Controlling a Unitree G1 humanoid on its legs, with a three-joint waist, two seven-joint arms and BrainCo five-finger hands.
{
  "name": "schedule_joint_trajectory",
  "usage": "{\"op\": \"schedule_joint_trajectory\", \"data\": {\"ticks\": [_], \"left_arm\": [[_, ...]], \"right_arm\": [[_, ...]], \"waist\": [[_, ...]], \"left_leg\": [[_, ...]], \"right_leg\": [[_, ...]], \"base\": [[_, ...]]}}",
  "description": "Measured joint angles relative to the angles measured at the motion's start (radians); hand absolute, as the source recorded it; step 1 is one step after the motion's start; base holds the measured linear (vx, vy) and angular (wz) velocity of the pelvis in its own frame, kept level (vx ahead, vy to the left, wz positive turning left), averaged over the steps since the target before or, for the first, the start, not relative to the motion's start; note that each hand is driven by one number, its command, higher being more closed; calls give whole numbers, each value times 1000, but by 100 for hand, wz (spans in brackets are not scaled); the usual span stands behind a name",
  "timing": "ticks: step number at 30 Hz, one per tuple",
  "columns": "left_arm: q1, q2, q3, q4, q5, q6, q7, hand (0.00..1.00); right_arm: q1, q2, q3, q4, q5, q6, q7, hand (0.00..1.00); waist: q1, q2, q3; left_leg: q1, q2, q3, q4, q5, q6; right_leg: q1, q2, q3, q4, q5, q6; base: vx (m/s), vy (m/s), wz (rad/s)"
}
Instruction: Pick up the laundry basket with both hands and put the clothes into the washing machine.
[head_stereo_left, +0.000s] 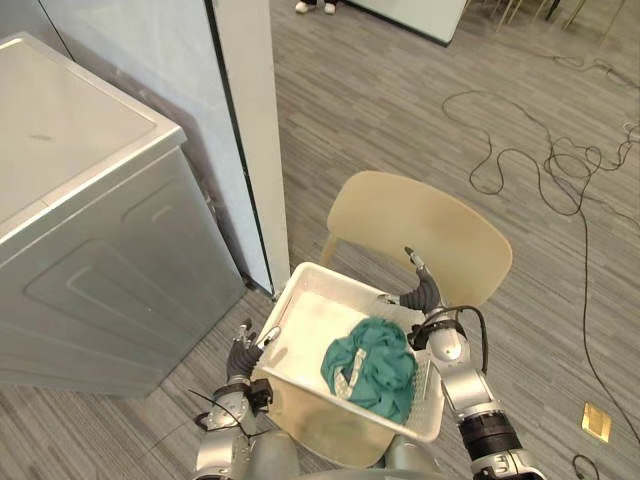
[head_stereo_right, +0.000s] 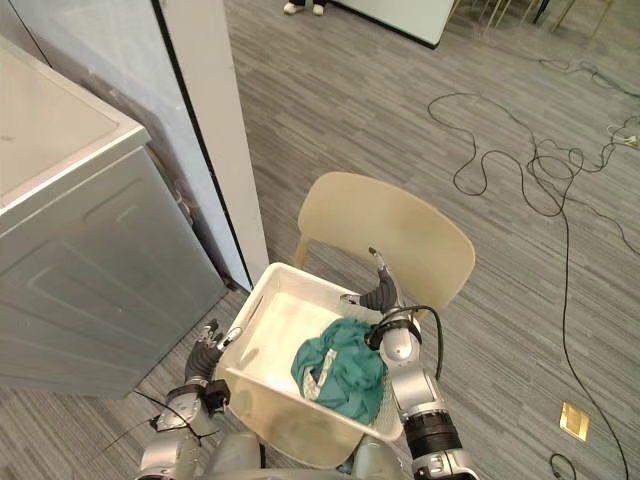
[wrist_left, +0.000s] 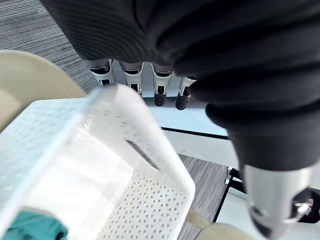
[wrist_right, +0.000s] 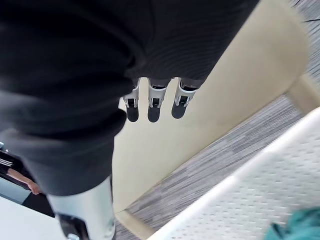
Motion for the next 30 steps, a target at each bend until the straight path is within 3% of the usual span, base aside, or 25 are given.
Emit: {"op": "schedule_joint_trajectory", "data": {"ticks": [4, 8, 14, 16, 17, 20, 22, 23, 27, 30], "left_arm": [[-2, 9, 29, 55, -2, 13, -11, 0], [6, 14, 55, 55, -2, 20, -14, 0], [-5, 12, 54, 63, -2, 21, -10, 0], [-27, 12, 53, 93, -2, 21, -7, 0], [-35, 10, 48, 97, -2, 21, -3, 0], [-25, 12, 45, 96, 0, 20, 9, 0], [-22, 12, 44, 95, 3, 20, 10, 0], [-22, 12, 40, 93, 5, 20, 10, 0], [-18, 19, 1, 91, 36, 19, 7, 0], [-19, 24, -45, 66, 46, 19, 2, 0]], "right_arm": [[86, 0, -11, -64, 12, -1, 30, 0], [108, 7, 20, -95, 12, -16, 57, 0], [107, 17, 35, -99, 12, -40, 68, 0], [111, 18, 42, -99, 12, -40, 68, 0], [115, 17, 44, -99, 11, -40, 67, 0], [117, 15, 72, -100, 9, -40, 65, 0], [126, 10, 86, -100, 4, -40, 71, 0], [136, 4, 86, -100, -1, -40, 73, 0], [140, 0, 69, -56, -41, -39, 76, 0], [69, -7, 22, 47, -61, -36, 72, 0]], "waist": [[-3, -17, -7], [0, -16, -7], [-4, -9, -3], [-12, -9, 0], [-23, -10, 3], [-26, 10, 17], [-30, 24, 25], [-33, 31, 28], [-32, 1, 38], [-34, 18, 80]], "left_leg": [[18, 11, -4, -83, 41, -35], [35, 10, -2, -112, 66, -43], [13, 14, -3, -108, 75, -44], [-1, 27, 87, -84, 92, -16], [-3, 45, 196, -44, 109, 13], [-12, 74, 228, 34, 90, 40], [-19, 80, 176, 49, 59, 22], [-21, 83, 160, 35, 34, -10], [-49, 34, 163, 3, 37, -16], [-94, -9, 155, 0, 60, 9]], "right_leg": [[18, 42, -3, -114, 52, -22], [70, 61, -5, -214, 103, -32], [76, 68, -19, -251, 125, -41], [76, 54, -28, -251, 115, -44], [77, 37, -29, -249, 113, -41], [84, 45, -1, -241, 113, -39], [91, 60, 3, -245, 118, -31], [91, 69, -1, -249, 123, -24], [52, 23, -5, -245, 148, -9], [0, -23, -25, -223, 173, -3]], "base": [[3, -119, -2], [-30, -19, 2], [-68, 53, 5], [-61, 107, 18], [-47, 98, 18], [-77, 141, -19], [-66, 117, -12], [-65, 129, -2], [-49, 162, 9], [-30, 184, 23]]}}
